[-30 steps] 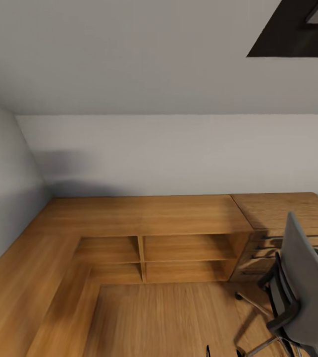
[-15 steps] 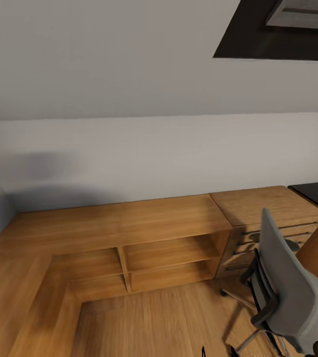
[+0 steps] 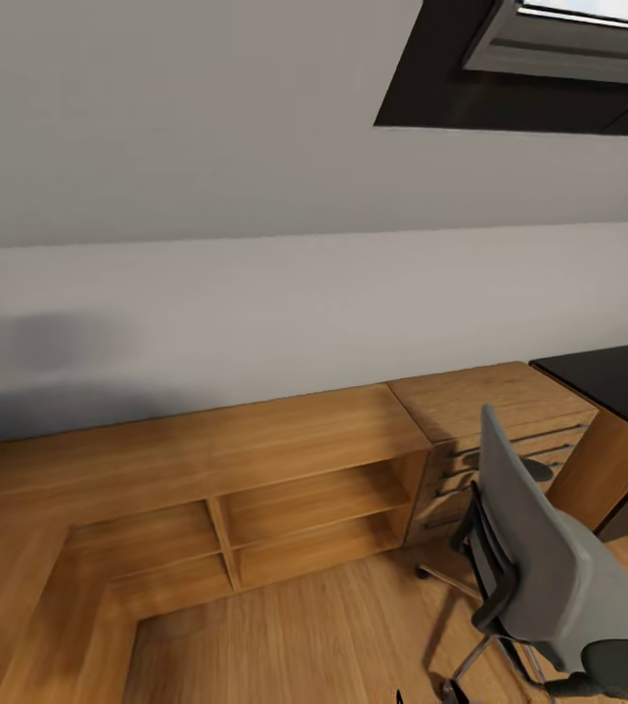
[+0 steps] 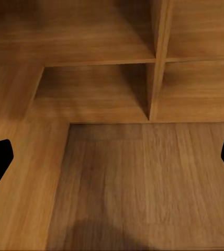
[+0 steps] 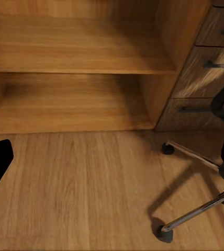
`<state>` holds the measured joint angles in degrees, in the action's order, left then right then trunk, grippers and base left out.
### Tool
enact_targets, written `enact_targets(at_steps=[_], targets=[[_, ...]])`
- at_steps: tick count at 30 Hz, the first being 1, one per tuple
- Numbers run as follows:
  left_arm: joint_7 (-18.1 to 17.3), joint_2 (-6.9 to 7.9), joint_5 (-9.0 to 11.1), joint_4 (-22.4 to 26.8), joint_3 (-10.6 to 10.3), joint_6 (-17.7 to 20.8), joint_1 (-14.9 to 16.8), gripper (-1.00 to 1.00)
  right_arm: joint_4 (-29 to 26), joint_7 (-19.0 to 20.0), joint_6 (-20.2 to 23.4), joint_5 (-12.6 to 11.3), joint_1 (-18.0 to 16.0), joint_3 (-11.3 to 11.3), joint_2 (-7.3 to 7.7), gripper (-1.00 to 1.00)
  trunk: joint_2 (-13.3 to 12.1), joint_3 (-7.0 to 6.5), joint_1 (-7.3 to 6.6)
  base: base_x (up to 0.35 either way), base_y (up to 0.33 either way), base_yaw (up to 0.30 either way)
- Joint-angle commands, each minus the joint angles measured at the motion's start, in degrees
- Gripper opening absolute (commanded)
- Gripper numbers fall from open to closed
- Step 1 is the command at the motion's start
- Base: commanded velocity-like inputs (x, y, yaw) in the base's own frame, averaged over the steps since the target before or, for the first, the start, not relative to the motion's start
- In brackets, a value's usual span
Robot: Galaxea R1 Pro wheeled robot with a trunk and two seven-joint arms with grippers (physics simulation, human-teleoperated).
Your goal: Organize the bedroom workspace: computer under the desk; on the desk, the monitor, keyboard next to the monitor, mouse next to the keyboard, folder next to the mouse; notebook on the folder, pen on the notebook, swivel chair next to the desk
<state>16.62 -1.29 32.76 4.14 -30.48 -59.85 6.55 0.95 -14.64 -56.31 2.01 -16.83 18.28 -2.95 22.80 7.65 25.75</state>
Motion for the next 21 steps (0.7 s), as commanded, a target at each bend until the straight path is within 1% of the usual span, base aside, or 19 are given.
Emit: enact_targets(at_steps=[1, 2, 5, 6, 9, 12, 14, 16, 21], targets=[[0.28, -0.01, 0.26, -0.29, -0.54, -0.15, 0.04, 1.0, 0.1, -0.59, -0.3, 0.92, 0.07, 0.38, 0.03, 1.0, 0.11, 0.05, 0.04, 0.0, 0.0, -0.173], [0.3, -0.03, 0.24, -0.93, -0.58, -0.15, 0.04, 1.0, 0.1, -0.61, -1.03, 2.62, 0.55, 0.4, 0.1, 1.0, 0.11, -0.02, 0.04, 0.0, 0.0, -0.164], [0.26, -0.08, 0.18, -1.74, -0.6, -0.15, 0.04, 1.0, 0.1, -0.65, -2.82, 5.79, 1.57, 0.42, 0.16, 1.0, 0.11, -0.22, 0.04, 0.0, 0.0, -0.154], [0.23, -0.09, 0.16, -2.07, -0.62, -0.15, 0.04, 1.0, 0.09, -0.73, -3.69, 8.06, 2.28, 0.43, 0.18, 1.0, 0.11, -0.29, 0.04, 0.0, 0.0, -0.138], [0.2, -0.11, 0.12, -2.35, -0.63, -0.15, 0.04, 1.0, 0.08, -0.82, -3.69, 11.2, 3.1, 0.44, 0.2, 1.0, 0.11, -0.47, 0.04, 0.0, 0.0, -0.126], [0.18, -0.11, 0.05, -2.53, -0.63, -0.15, 0.04, 1.0, 0.09, -0.95, -3.69, 13.81, 3.67, 0.44, 0.21, 1.0, 0.11, -0.65, 0.04, 0.0, 0.0, -0.11], [0.18, -0.12, -0.16, -2.59, -0.63, -0.15, 0.04, 1.0, 0.1, -1.02, -3.69, 14.71, 3.87, 0.44, 0.22, 1.0, 0.11, -0.76, 0.04, 0.0, 0.0, -0.102], [0.17, -0.12, -0.51, -2.61, -0.63, -0.15, 0.01, 1.0, 0.07, -1.05, -3.69, 15.05, 3.95, 0.42, 0.24, 1.0, 0.11, -0.88, 0.04, 0.0, 0.0, -0.099], [0.17, -0.12, -2.11, -2.66, -0.64, -0.15, -0.04, 1.0, 0.03, -1.11, -3.69, 15.53, 4.04, 0.37, 0.39, 1.0, 0.11, -1.17, 0.04, 0.0, 0.0, -0.096]])
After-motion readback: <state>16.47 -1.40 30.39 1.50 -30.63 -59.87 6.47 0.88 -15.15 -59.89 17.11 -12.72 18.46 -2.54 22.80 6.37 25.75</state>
